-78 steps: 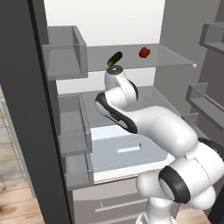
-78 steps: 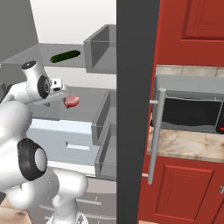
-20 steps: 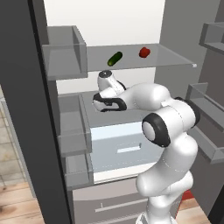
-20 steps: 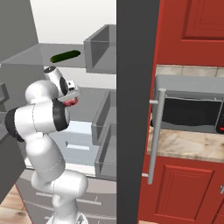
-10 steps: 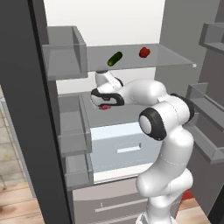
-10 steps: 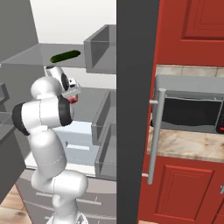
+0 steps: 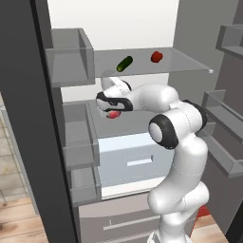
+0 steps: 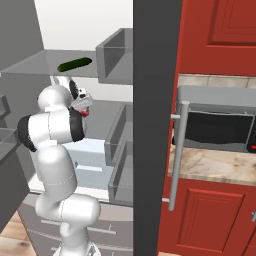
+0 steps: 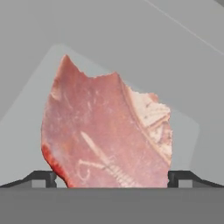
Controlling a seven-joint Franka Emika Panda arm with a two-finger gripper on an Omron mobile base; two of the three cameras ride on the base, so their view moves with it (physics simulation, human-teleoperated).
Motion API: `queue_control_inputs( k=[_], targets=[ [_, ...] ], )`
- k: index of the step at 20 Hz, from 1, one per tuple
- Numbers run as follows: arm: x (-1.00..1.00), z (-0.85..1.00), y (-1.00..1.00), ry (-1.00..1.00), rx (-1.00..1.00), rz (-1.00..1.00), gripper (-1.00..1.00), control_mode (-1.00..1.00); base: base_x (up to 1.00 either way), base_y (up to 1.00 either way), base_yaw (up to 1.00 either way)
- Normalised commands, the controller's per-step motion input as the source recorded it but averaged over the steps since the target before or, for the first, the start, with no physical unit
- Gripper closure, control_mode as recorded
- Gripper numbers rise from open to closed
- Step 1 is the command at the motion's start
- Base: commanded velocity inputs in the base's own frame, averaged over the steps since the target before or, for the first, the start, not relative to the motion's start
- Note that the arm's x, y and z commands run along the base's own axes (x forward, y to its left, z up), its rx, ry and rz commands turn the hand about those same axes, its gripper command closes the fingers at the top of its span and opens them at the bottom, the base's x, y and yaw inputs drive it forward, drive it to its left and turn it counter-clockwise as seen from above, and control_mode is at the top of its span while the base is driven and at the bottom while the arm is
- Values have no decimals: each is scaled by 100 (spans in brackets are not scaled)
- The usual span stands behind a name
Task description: Gather the bell pepper and cucumber from the fridge and place them on a tray on the dining counter. Then gather the chicken drumstick and steak from the fridge and place them on the other tray.
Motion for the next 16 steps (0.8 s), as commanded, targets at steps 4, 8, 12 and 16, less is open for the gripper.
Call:
queue_control_inputs(
  k=[4,8,12,16],
  targets=[
    [-19,-41,0,-4,-6,0,100,-100,0,0,0],
    [-27,-37,0,-10,-1,0,100,-100,0,0,0],
    [-42,-24,0,-10,0,0,100,-100,0,0,0],
    [-52,-15,0,-12,0,0,100,-100,0,0,0]
  ],
)
